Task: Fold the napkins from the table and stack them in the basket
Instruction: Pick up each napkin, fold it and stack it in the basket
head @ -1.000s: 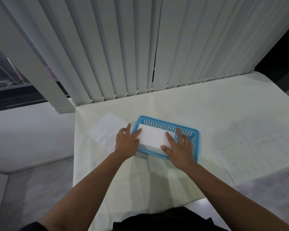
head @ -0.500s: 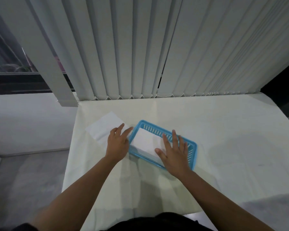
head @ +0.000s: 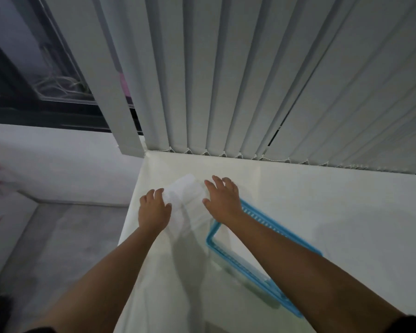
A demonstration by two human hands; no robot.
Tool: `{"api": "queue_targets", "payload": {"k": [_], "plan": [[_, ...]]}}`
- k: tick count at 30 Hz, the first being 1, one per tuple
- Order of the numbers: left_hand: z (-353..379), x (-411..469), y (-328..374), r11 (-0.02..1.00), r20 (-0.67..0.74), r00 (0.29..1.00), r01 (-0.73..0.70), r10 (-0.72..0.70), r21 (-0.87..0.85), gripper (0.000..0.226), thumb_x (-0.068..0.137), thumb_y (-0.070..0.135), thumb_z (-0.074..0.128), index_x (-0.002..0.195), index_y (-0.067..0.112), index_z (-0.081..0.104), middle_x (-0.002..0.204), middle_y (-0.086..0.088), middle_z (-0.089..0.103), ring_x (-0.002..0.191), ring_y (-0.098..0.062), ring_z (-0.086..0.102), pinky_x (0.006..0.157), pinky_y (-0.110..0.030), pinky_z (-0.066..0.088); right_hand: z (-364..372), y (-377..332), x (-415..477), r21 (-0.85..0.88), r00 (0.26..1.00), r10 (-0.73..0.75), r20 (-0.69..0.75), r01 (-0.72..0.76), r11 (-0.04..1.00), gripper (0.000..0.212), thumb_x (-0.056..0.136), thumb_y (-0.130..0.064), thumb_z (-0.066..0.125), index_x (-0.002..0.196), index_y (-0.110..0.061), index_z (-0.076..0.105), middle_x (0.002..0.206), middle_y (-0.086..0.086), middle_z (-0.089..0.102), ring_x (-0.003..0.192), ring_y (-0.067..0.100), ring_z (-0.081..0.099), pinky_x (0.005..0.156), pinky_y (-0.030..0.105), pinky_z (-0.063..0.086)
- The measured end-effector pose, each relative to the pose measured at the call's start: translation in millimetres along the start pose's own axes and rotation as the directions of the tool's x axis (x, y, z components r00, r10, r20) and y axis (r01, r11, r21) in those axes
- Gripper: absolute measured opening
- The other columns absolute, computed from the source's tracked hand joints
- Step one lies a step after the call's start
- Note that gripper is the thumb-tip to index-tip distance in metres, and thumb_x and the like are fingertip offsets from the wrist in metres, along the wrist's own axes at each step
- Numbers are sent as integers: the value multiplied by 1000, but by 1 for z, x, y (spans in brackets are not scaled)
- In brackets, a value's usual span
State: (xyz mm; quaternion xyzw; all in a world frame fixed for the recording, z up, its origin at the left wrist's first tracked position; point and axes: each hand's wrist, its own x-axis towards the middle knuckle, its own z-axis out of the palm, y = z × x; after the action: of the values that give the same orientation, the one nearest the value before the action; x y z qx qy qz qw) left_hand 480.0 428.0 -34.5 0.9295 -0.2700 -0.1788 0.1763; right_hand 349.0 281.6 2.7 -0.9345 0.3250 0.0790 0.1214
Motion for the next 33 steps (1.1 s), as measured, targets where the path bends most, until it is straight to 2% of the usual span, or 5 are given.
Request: {"api": "queue_targets", "payload": {"k": [14, 19, 22, 25, 33], "plan": [[-17, 68, -26, 994, 305, 952, 10, 24, -109, 49, 83, 14, 59, 130, 19, 45, 119, -8, 59, 109, -28, 57, 80, -34, 50, 25, -49, 87, 82, 985, 83, 150, -96, 992, 56, 90, -18, 48, 144, -17, 31, 140, 13, 40, 125, 34, 39, 97, 43, 39], [-33, 78, -26, 972, 87, 969, -234, 233, -3, 28, 84, 8, 49, 106, 16, 65, 107, -5, 61, 104, -26, 57, 77, -31, 45, 14, -45, 101, 83, 996, 16, 92, -23, 996, 59, 85, -16, 51, 142, -25, 39, 153, 4, 27, 133, 29, 30, 105, 39, 29], [-41, 76, -29, 933, -3, 933, -359, 359, -32, 21, 82, 9, 55, 95, 17, 70, 100, -2, 65, 96, -26, 58, 74, -31, 47, 3, -45, 103, 65, 998, -34, 46, 31, 997, 30, 88, -20, 48, 114, -21, 64, 127, 1, 59, 117, 25, 49, 95, 36, 35], [-44, 60, -35, 918, 103, 915, -378, 391, -123, 22, 83, 11, 54, 96, 22, 69, 103, 3, 67, 101, -21, 56, 80, -29, 44, -7, -46, 84, 48, 992, -82, 97, 77, 996, 22, 87, -20, 49, 101, -22, 65, 101, 0, 70, 103, 24, 57, 95, 36, 33], [-39, 20, -36, 929, 348, 862, -323, 368, -182, 56, 72, 54, 37, 118, 35, 62, 118, 13, 65, 111, -11, 54, 96, -29, 41, 12, -31, 27, -277, 964, -96, 246, 165, 947, 38, 88, -13, 46, 120, -26, 62, 124, -2, 62, 125, 24, 43, 116, 53, 4]]}}
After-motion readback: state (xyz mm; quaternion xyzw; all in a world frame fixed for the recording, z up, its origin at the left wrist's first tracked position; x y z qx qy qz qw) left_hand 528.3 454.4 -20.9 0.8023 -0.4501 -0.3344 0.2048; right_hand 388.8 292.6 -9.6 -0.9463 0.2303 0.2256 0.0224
